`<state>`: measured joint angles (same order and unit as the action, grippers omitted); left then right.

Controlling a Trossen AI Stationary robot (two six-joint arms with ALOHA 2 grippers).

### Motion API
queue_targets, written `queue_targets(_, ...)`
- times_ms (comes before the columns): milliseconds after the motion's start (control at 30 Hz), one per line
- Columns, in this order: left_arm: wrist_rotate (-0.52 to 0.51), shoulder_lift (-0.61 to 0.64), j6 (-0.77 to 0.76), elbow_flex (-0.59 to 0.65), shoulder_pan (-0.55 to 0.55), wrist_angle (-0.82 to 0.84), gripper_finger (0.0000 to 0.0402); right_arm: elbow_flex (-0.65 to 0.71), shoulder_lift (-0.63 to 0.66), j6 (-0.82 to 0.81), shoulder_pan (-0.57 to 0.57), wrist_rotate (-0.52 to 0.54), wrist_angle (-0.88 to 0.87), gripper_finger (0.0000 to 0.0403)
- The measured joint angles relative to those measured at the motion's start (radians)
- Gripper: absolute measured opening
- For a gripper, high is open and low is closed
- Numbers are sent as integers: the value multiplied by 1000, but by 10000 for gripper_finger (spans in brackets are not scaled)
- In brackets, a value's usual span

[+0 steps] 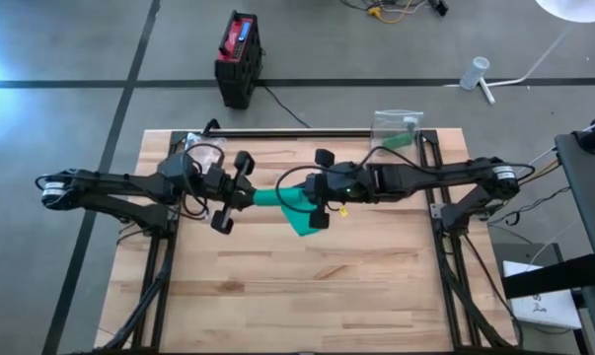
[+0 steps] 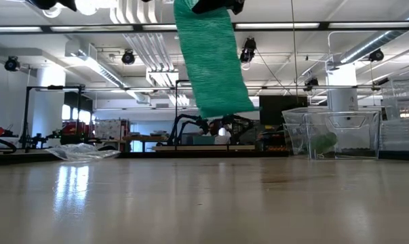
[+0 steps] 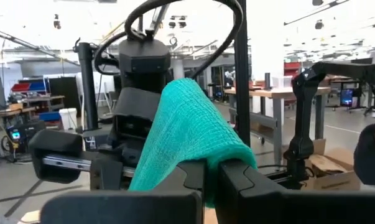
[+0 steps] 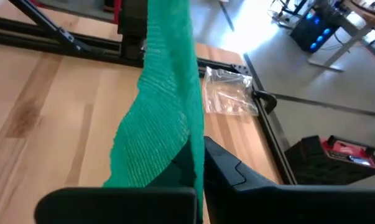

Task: Roll bandage
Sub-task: Roll the dark green bandage

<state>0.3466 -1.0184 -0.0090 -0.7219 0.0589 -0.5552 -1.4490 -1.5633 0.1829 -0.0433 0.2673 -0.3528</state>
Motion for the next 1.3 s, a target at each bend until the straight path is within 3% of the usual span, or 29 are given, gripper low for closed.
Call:
queue_targets(200, -133, 6, 6, -1, 2, 15, 0, 0, 6, 30, 0, 23, 39, 0)
queue_targets(400, -255, 12, 112, -2, 2, 52, 0, 0, 6, 35, 0, 22, 26, 9)
queue_targets(633, -259, 24, 173, -2, 2, 105, 0, 0, 18, 25, -7, 7, 8, 83)
queue_targets(767, -259, 38, 173, -2, 2, 112, 0, 0, 24, 25, -7, -63, -2, 126)
queue_targets(1300, -258, 127, 216, -2, 2, 279, 0, 0, 146, 133, -35, -46, -28, 237)
